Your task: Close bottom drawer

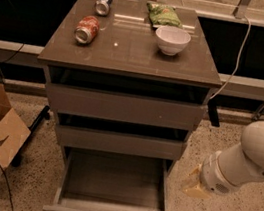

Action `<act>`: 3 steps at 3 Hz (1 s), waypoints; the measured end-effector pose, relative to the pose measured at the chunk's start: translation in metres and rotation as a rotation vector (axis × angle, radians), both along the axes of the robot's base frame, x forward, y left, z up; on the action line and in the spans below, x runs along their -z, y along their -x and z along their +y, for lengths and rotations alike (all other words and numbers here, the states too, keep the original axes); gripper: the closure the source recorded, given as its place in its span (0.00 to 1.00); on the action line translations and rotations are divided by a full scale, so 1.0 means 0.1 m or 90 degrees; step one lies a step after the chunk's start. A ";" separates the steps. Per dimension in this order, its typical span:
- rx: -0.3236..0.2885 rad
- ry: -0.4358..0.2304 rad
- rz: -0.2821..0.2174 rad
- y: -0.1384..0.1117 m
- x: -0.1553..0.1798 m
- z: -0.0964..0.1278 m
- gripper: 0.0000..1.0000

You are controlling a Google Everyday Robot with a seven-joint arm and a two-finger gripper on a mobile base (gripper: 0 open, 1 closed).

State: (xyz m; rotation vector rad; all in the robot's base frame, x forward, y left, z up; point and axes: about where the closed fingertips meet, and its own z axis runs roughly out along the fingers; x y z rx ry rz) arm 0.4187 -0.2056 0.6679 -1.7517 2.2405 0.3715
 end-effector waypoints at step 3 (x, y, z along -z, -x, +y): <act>0.089 -0.135 0.061 0.10 1.38 -0.32 1.00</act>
Offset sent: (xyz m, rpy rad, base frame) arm 0.0055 -0.0683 -0.2070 0.3579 0.1534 -0.2523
